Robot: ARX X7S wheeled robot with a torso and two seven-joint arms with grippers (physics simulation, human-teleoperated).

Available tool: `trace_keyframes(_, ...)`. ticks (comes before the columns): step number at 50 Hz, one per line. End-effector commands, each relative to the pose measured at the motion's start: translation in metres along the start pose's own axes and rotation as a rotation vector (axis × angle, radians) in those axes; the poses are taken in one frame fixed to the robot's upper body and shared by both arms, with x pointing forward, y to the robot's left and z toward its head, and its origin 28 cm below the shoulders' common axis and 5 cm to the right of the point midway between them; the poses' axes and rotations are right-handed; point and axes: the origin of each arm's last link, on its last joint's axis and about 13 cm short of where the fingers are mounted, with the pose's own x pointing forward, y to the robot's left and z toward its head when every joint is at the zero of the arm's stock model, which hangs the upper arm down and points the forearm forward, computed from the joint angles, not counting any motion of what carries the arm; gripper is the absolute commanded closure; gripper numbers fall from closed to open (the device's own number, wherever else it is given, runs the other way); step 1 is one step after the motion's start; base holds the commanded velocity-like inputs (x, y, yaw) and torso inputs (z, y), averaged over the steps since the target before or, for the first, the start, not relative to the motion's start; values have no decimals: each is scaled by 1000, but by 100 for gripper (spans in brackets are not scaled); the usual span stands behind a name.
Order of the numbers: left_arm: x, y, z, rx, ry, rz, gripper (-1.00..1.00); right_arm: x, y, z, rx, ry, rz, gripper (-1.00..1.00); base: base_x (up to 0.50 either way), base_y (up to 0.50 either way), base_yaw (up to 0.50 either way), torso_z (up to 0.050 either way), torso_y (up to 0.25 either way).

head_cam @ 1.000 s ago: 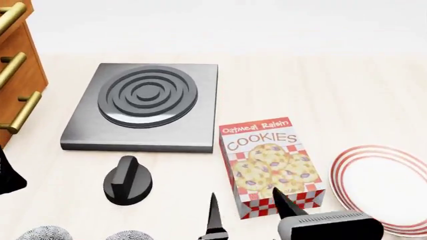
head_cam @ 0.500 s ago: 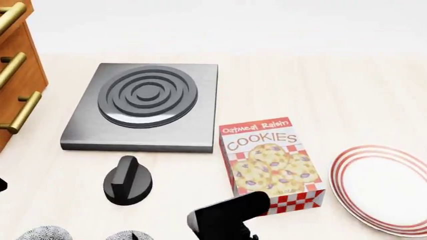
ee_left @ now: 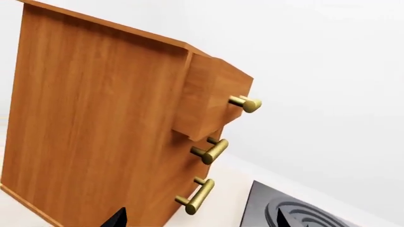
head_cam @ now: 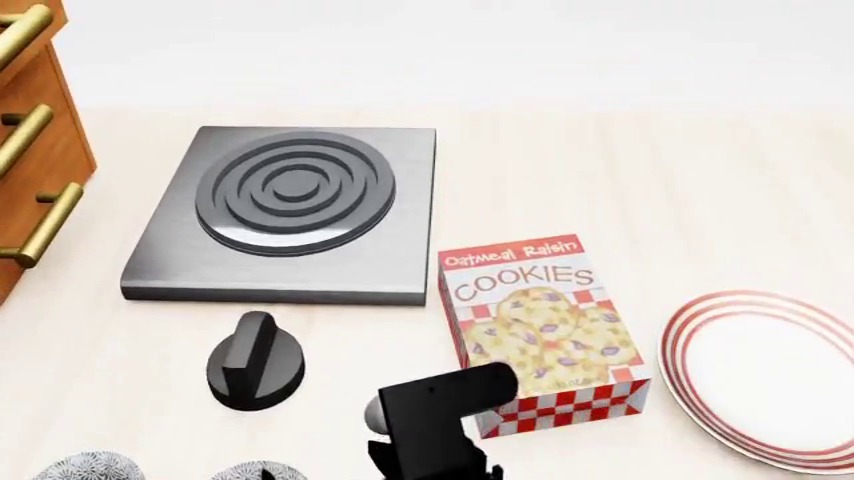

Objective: Pick the akita bowl from table center and place it on the plate.

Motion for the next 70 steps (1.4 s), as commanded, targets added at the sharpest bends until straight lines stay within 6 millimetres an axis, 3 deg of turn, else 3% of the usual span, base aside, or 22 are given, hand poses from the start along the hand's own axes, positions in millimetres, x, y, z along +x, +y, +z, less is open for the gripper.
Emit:
trace_keyframes(1,1,1,1,-6,-2,6,-100,4,-1,0,30,62,6,-100,0,0,0,0,0)
trace_keyframes(29,-6,3,9,-21,-25,-2,-100,22,-22,-2,104,108,-15,-100,0,0,0,0,0)
trace_keyframes(35,-8,4,11,-27,-29,0,-100,29,-19,-12,105,154,27,-100,0,0,0,0,0)
trace_keyframes(36,-9,4,13,-40,-29,4,-100,37,-23,-25,140,221,66,-100,0,0,0,0,0)
trace_keyframes(70,-10,6,14,-42,-30,4,-100,43,-27,-30,158,232,73,-100,0,0,0,0,0)
